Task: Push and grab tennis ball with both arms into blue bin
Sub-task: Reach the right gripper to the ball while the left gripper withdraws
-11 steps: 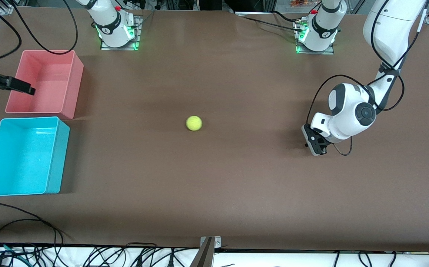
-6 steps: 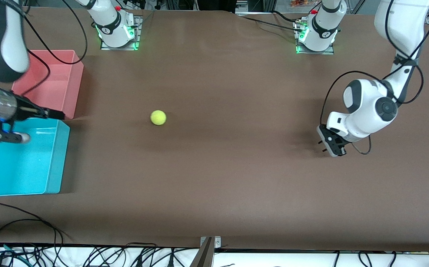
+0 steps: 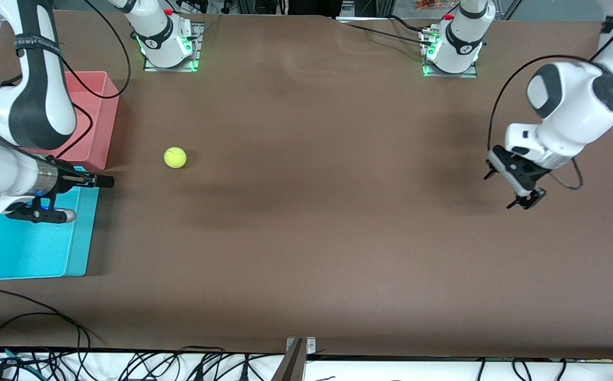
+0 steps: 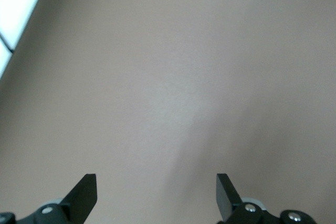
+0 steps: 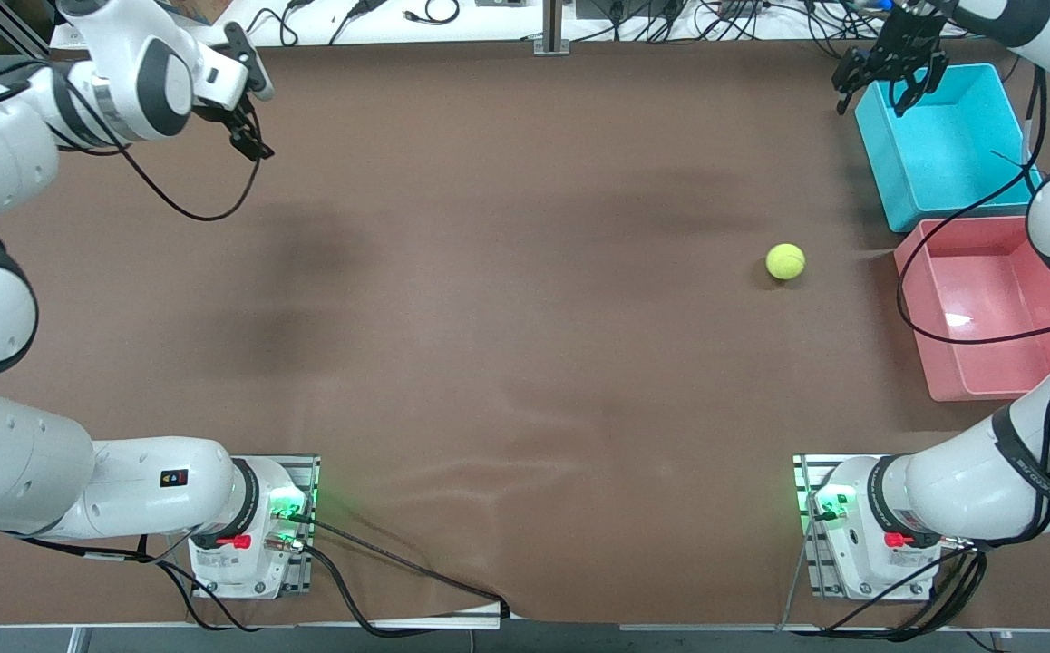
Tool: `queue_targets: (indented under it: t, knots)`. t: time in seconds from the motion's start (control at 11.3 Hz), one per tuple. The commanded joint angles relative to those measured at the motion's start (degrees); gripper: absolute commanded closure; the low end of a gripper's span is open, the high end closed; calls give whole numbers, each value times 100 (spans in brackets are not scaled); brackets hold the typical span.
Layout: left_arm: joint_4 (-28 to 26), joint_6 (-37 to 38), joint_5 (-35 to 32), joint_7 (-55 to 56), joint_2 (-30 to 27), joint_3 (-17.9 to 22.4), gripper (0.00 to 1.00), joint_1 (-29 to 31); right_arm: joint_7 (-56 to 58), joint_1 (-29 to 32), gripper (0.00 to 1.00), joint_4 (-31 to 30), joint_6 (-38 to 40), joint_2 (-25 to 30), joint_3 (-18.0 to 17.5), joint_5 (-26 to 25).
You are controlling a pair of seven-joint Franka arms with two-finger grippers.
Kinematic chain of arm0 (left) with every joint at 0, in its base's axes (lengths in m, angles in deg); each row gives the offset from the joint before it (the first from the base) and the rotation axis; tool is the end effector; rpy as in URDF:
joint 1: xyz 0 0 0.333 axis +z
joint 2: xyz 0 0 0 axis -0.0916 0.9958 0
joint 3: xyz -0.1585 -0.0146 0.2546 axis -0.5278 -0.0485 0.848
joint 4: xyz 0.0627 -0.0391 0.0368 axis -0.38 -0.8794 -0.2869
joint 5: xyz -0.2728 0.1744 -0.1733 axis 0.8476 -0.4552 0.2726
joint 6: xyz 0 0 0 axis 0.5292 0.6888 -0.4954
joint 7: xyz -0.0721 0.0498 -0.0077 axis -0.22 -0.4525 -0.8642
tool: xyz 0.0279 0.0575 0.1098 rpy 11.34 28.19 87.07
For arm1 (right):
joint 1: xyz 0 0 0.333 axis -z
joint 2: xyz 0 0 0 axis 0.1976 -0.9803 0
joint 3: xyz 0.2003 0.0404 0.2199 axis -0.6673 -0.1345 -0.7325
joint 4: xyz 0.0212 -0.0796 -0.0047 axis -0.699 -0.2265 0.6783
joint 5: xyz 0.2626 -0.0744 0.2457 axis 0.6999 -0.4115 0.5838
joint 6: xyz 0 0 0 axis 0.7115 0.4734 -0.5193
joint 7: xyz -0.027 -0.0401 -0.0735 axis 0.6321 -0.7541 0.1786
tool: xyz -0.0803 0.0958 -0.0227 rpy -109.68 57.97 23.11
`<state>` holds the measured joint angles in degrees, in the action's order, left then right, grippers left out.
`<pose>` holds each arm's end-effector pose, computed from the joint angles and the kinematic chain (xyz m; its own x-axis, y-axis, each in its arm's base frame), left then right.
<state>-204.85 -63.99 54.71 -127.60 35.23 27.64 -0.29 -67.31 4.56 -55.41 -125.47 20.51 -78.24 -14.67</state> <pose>0.5414 -0.0026 0.3602 0.4305 -0.8878 0.1628 -0.8767 -0.4542 -0.1584 0.6032 0.0114 0.3844 0.9565 -0.0952 -0.2758 -0.0894 -0.9954 0.0336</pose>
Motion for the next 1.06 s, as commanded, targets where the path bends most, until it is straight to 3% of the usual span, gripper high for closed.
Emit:
queue_targets:
  t: [0.0, 0.44, 0.71, 0.97]
  knots:
    - [280, 691, 31, 223, -339, 2, 0, 267, -23, -116, 0, -552, -206, 41, -1, 93]
    - [1387, 2554, 14, 1540, -603, 292, 0, 224, -32, -116, 0, -1113, -337, 233, 26, 6]
    - [2249, 3820, -512, 2498, -691, 310, 0, 58, -181, -116, 0, -2175, -950, 795, 26, -195]
    - [2541, 4402, -610, 3028, -901, 319, 0, 31, -619, -125, 0, -3021, -1338, 1104, 8, -748]
